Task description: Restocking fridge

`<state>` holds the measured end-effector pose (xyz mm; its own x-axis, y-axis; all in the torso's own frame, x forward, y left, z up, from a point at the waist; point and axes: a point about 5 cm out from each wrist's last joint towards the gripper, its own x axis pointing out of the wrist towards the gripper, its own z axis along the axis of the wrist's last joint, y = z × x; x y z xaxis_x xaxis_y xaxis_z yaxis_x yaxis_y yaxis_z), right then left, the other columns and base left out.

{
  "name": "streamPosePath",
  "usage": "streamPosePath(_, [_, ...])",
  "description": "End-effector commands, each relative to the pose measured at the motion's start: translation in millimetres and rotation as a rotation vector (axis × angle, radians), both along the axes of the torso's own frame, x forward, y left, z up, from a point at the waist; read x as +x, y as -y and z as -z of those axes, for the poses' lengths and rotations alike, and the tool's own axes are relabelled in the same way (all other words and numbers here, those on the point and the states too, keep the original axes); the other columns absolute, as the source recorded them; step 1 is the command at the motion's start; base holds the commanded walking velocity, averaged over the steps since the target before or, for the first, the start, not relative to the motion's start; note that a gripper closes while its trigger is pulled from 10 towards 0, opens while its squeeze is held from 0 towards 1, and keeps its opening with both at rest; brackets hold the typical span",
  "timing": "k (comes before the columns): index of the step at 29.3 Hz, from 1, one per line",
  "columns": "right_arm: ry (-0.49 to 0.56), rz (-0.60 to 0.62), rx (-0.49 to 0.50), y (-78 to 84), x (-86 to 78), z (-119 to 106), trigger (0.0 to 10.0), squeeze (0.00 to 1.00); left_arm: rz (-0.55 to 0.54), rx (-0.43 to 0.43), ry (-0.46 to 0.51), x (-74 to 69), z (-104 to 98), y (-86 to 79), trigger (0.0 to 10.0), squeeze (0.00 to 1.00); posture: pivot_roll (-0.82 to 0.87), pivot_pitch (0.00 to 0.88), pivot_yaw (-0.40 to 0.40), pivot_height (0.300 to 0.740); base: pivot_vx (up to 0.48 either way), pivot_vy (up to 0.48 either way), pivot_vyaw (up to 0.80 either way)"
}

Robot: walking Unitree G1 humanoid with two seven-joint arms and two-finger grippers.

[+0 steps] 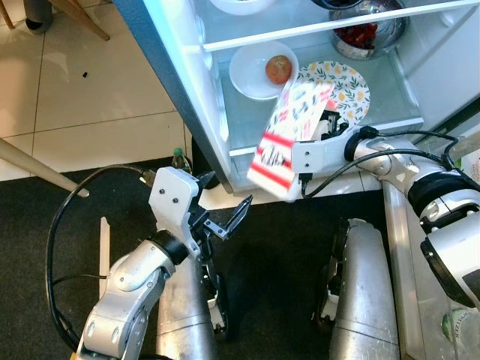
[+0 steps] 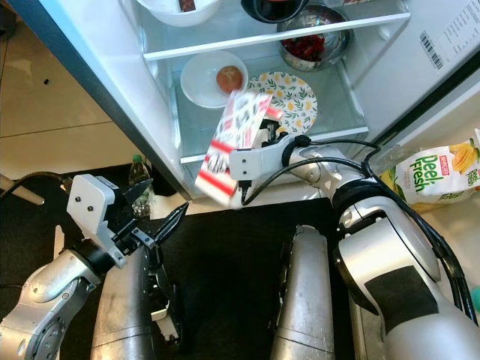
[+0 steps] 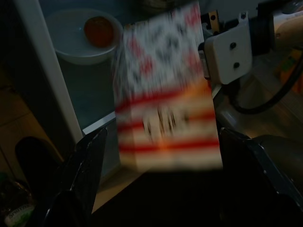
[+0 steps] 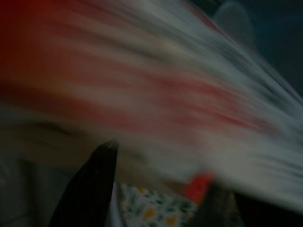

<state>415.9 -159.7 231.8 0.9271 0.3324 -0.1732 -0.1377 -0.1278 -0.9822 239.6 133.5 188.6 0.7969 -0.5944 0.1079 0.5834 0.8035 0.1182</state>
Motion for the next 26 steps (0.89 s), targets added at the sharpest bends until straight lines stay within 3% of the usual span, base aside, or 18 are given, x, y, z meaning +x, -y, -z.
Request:
streamPosePath(1, [0.024,-0.012,-0.041,-2.6,-0.3,4,0.0,0.00,0.004,0.027,-0.014,-4.5,3,-3.0,10.0,0.00,0.14,0.575,0.087,0.500,0.000,0.000,0.00])
streamPosePath(10, [0.065,-0.022,-0.136,-2.2,0.7,1,0.0,0.00,0.001,0.024,-0.009,-4.1,2,-2.5,10.0,0.00,0.13,0.573,0.077,0.500,0.000,0.000,0.00])
streamPosePath(26, [0.095,0.069,-0.121,11.8,4.9,-18,0.0,0.00,0.002,0.017,0.003,-2.2,0,-0.9,10.0,0.00,0.13,0.557,0.070,0.500,0.000,0.000,0.00])
